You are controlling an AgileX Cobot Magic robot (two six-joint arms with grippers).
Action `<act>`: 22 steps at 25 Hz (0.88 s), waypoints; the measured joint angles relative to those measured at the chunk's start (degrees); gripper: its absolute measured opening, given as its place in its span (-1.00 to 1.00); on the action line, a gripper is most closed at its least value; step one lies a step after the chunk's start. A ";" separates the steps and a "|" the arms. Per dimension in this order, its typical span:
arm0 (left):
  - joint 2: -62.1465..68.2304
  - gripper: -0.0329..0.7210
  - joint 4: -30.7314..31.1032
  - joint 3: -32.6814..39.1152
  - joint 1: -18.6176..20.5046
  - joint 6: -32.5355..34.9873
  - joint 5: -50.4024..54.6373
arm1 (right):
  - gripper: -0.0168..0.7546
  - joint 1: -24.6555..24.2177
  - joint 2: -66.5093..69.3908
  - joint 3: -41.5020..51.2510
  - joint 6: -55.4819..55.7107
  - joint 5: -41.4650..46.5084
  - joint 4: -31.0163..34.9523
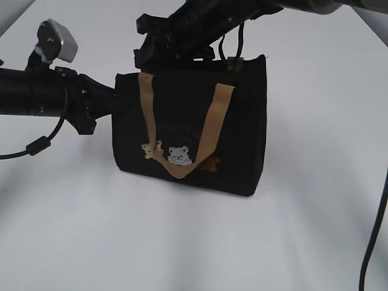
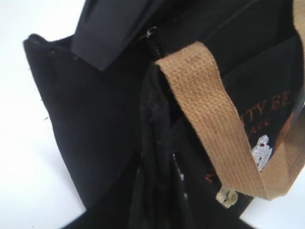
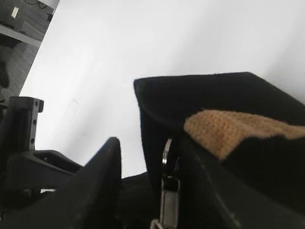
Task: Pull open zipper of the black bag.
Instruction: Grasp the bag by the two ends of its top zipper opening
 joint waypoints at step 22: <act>0.00 -0.68 0.05 0.00 0.00 0.00 0.21 | -0.28 -1.71 -0.48 0.00 0.07 3.32 1.02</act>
